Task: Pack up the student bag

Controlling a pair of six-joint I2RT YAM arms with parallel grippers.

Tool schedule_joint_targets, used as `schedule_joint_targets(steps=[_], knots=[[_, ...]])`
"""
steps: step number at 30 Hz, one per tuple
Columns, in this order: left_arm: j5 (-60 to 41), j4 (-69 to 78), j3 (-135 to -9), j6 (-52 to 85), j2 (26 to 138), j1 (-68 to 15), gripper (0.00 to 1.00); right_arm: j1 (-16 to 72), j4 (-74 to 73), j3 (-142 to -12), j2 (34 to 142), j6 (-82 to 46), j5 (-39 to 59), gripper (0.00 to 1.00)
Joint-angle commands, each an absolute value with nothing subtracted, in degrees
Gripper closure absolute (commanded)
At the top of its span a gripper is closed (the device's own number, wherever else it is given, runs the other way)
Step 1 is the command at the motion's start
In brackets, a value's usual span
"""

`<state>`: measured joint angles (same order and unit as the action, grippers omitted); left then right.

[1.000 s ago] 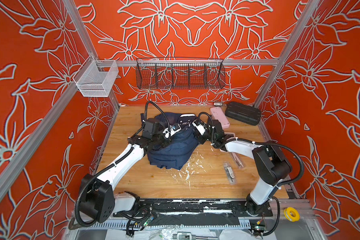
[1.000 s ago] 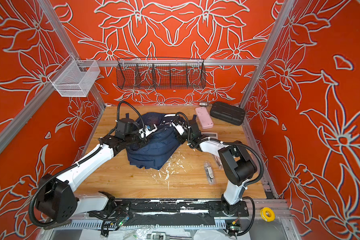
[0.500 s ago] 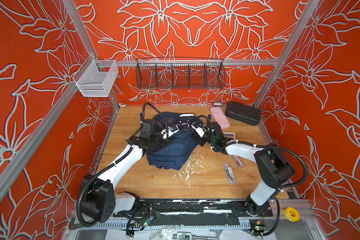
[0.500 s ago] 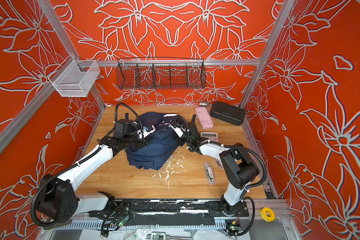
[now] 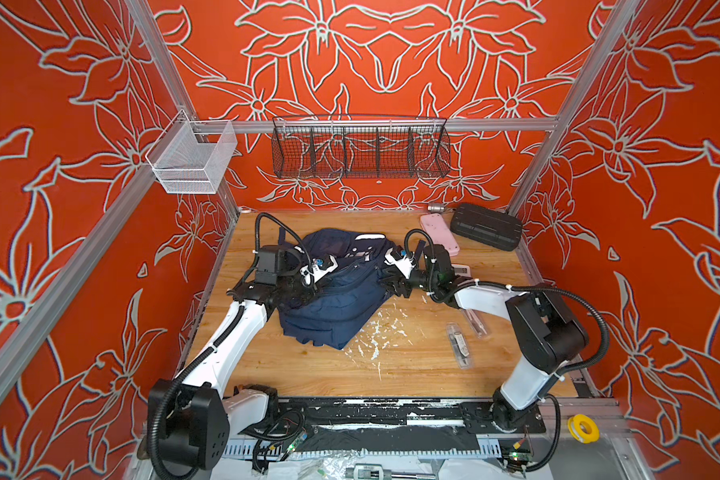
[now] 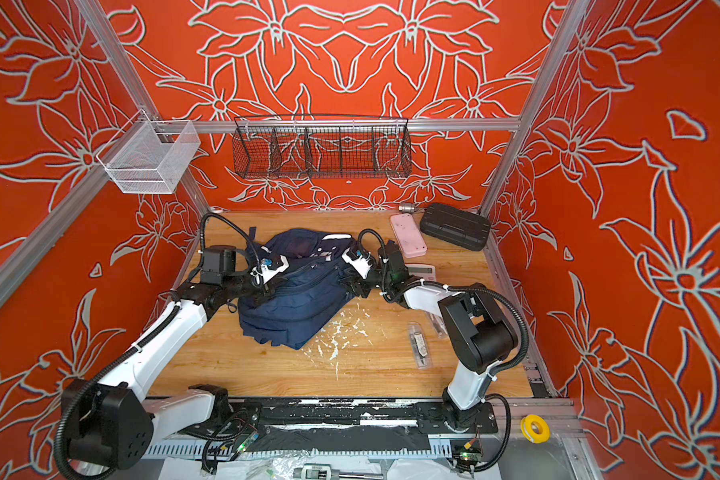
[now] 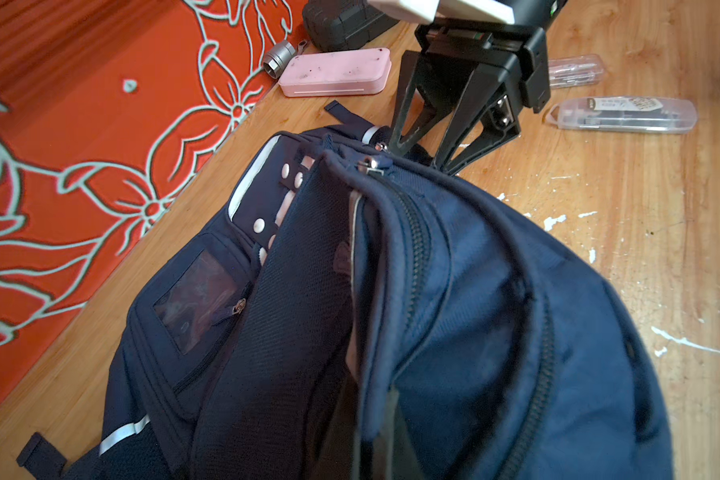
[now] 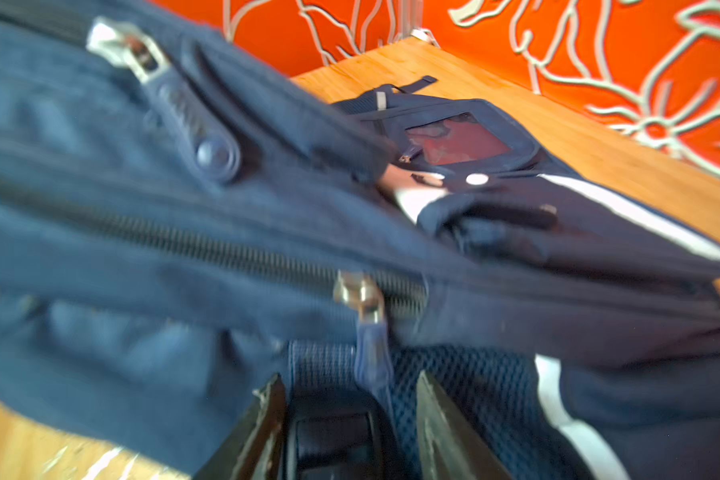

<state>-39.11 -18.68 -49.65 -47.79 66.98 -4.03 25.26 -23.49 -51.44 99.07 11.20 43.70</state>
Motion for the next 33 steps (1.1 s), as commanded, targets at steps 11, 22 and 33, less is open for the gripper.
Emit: schedule_joint_targets(steps=[11, 22, 33], knots=[[-47.6, -17.47, -48.39, -48.16, 63.46, -1.76, 1.0, 22.79, -20.91, -60.03, 106.84, 8.61, 61.07, 0.54], [-47.55, -18.37, -48.59, -48.8, 63.57, -1.67, 1.0, 19.09, -5.61, -69.53, 112.19, 12.47, 72.09, 0.55], [-47.72, -18.68, -48.73, -49.2, 63.9, -1.67, 1.0, 17.93, 21.83, -82.72, 117.48, 30.7, 72.27, 0.56]])
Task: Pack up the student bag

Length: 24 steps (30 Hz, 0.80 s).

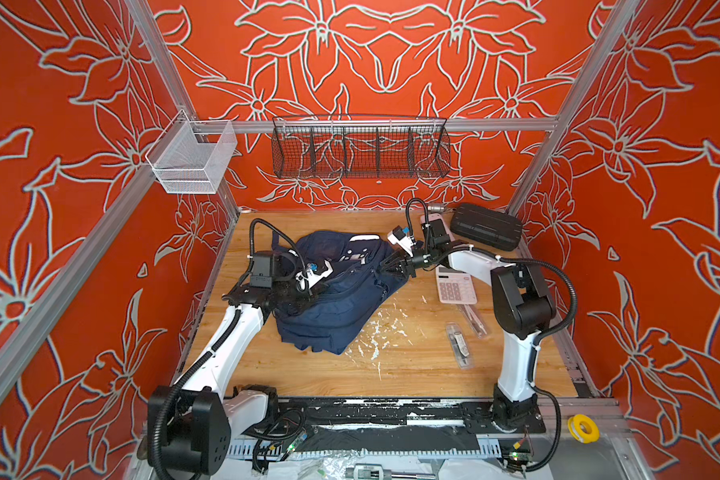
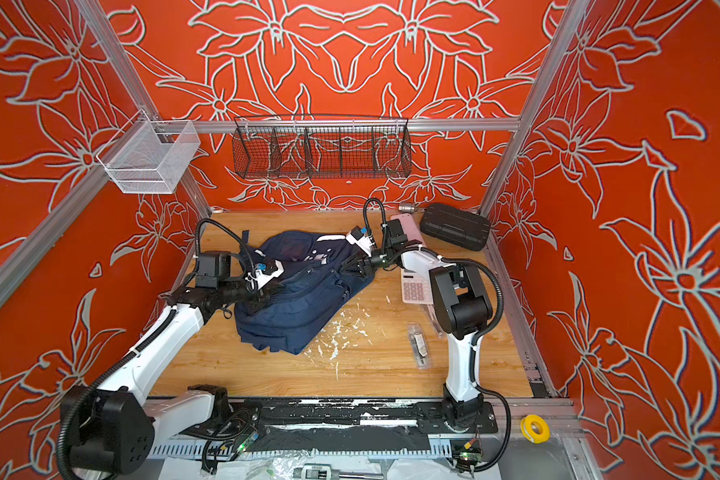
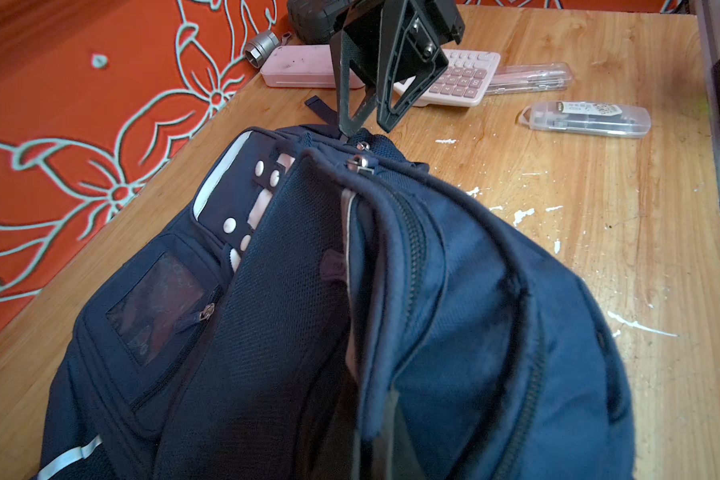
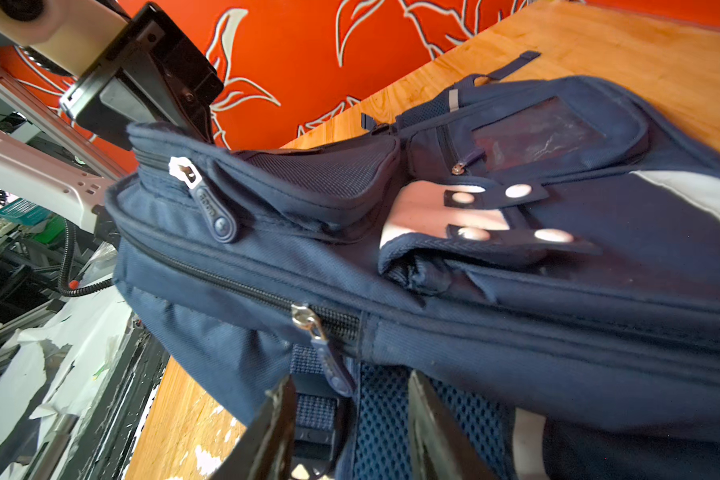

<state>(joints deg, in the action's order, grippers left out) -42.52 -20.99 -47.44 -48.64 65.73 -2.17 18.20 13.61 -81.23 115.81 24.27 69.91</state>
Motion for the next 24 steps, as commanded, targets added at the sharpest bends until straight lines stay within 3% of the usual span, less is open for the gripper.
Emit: schedule_joint_targets(steps=[1, 8, 24], knots=[[-47.81, -18.68, -48.82, -49.14, 63.96, -1.67, 1.0, 18.02, 21.25, -82.8, 117.59, 30.36, 72.43, 0.56], [-48.26, -19.41, -49.61, -49.63, 64.65, -1.67, 1.0, 18.54, 17.29, -83.49, 119.54, 27.6, 74.04, 0.58], [-47.9, -19.2, -49.76, -49.88, 65.21, -1.72, 1.0, 21.99, 26.24, -90.73, 124.14, 31.61, 77.62, 0.65]])
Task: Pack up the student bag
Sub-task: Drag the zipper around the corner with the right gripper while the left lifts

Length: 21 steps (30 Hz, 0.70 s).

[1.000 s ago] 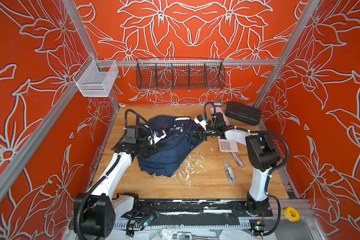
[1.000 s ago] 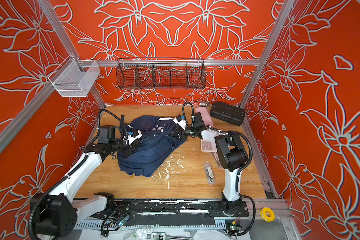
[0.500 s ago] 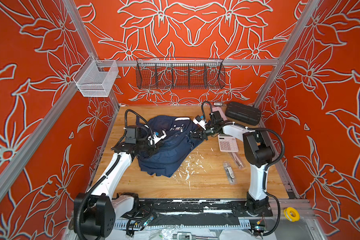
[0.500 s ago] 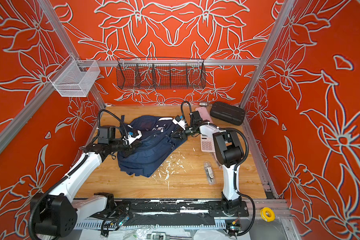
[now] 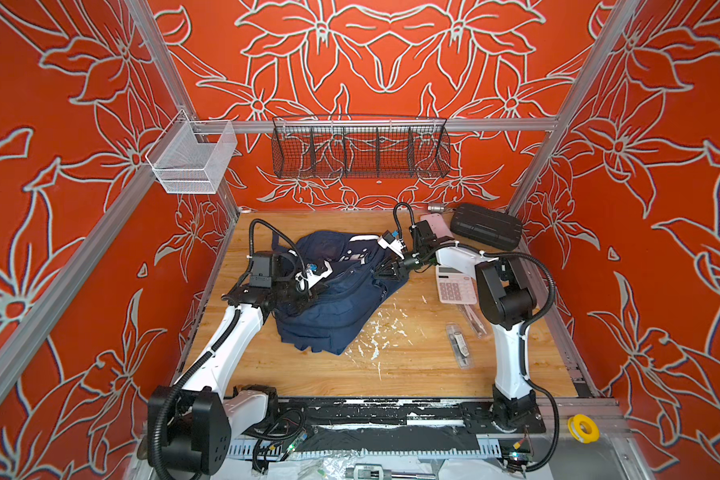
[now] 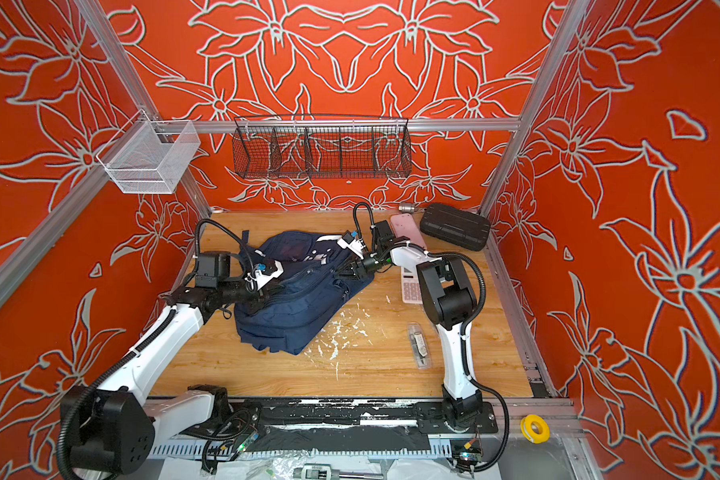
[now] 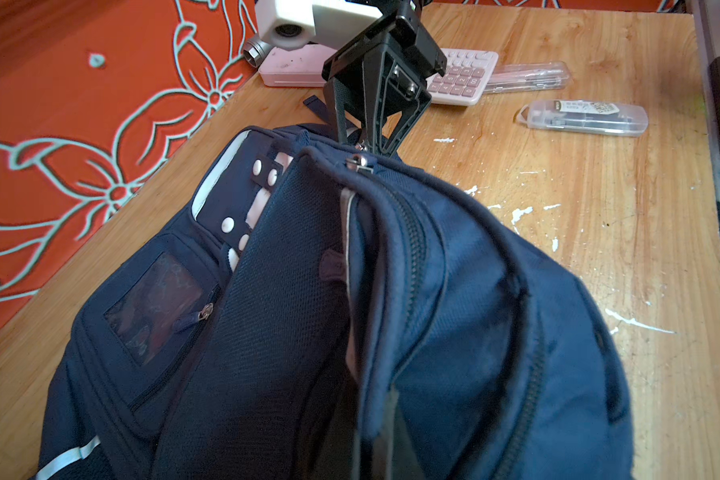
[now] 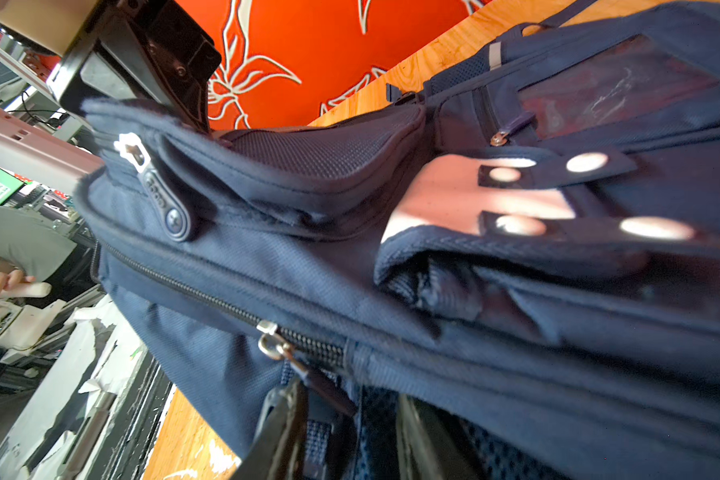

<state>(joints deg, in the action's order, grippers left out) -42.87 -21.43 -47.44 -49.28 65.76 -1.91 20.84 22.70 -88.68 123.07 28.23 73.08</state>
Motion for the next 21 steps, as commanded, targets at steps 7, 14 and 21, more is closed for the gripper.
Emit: schedule_joint_targets(steps=[7, 14, 21], knots=[[-47.16, -18.81, -49.92, -49.86, 65.56, -1.68, 1.0, 23.02, 29.34, -89.22, 122.67, 34.64, 77.5, 0.75], [-46.76, -18.72, -49.9, -49.76, 65.58, -1.66, 1.0, 23.12, 15.53, -83.33, 119.49, 25.43, 75.08, 0.95], [-46.41, -18.72, -49.87, -49.8, 65.58, -1.67, 1.0, 23.03, 3.91, -79.45, 117.92, 17.13, 72.94, 0.99]])
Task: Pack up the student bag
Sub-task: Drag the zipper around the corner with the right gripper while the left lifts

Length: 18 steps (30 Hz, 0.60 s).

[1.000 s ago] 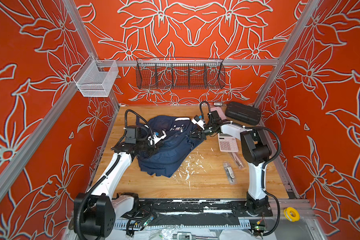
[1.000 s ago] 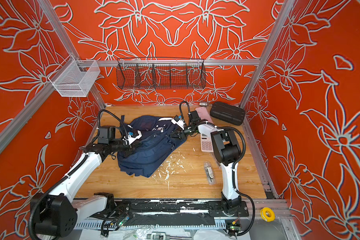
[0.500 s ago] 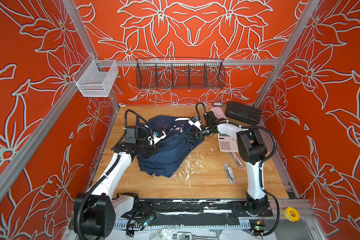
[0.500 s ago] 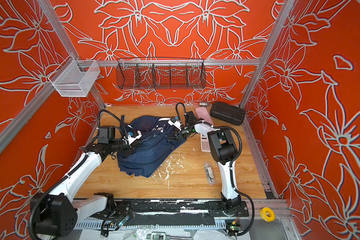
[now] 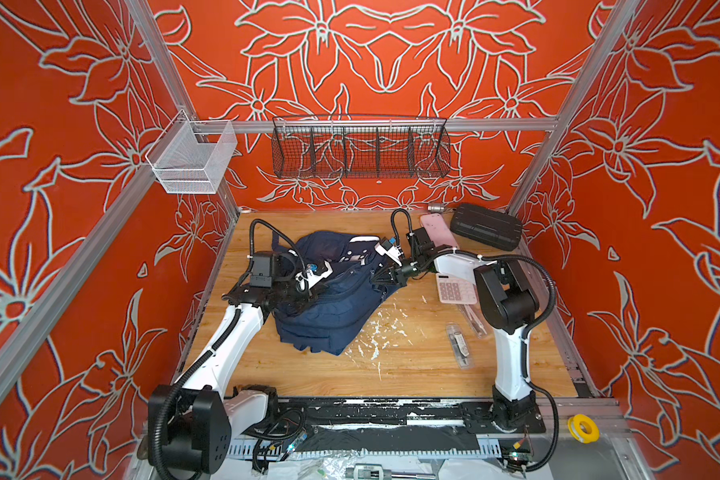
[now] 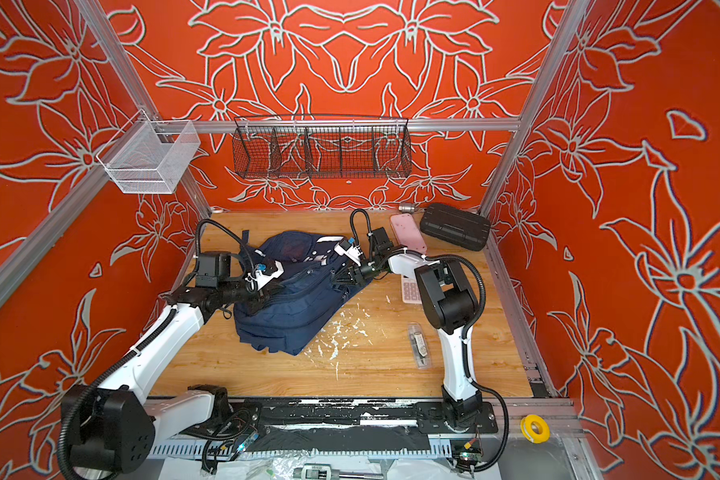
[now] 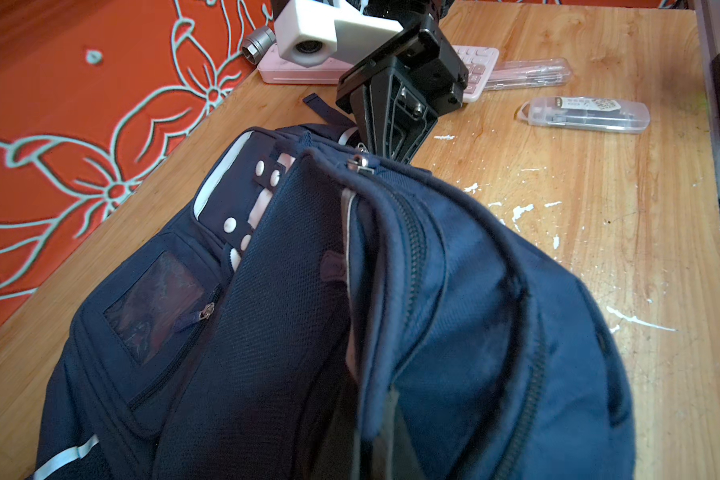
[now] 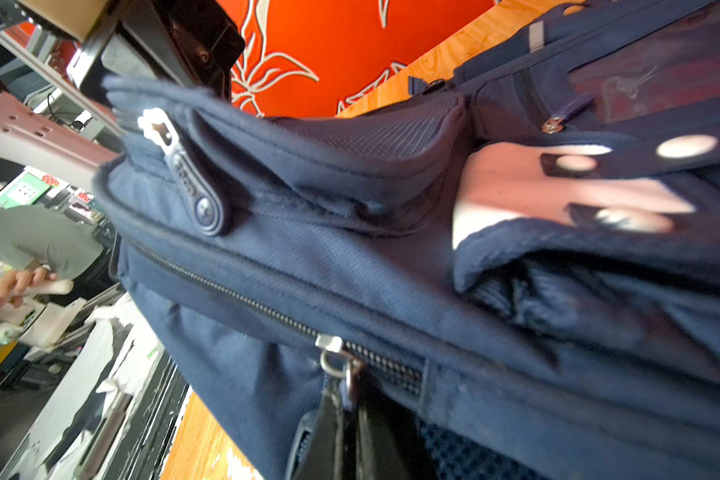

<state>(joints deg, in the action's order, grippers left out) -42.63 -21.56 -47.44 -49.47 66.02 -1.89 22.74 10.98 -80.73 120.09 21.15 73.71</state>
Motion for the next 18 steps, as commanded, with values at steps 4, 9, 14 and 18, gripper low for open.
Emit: schedule_joint_targets(steps=[4, 9, 14, 18], knots=[[-46.23, -18.47, -49.73, -49.61, 65.58, -1.67, 1.0, 23.08, -2.12, -77.16, 116.77, 13.54, 72.31, 0.85], [-46.23, -18.28, -49.74, -49.4, 65.57, -1.69, 1.0, 23.11, -10.77, -74.94, 116.45, 7.47, 71.34, 0.81], [-45.8, -18.32, -49.81, -49.41, 65.5, -1.7, 1.0, 23.1, -11.96, -75.21, 116.72, 5.95, 71.59, 0.87], [-45.64, -18.06, -49.92, -48.96, 65.57, -1.7, 1.0, 23.1, -11.06, -75.08, 116.85, 5.75, 71.68, 0.95]])
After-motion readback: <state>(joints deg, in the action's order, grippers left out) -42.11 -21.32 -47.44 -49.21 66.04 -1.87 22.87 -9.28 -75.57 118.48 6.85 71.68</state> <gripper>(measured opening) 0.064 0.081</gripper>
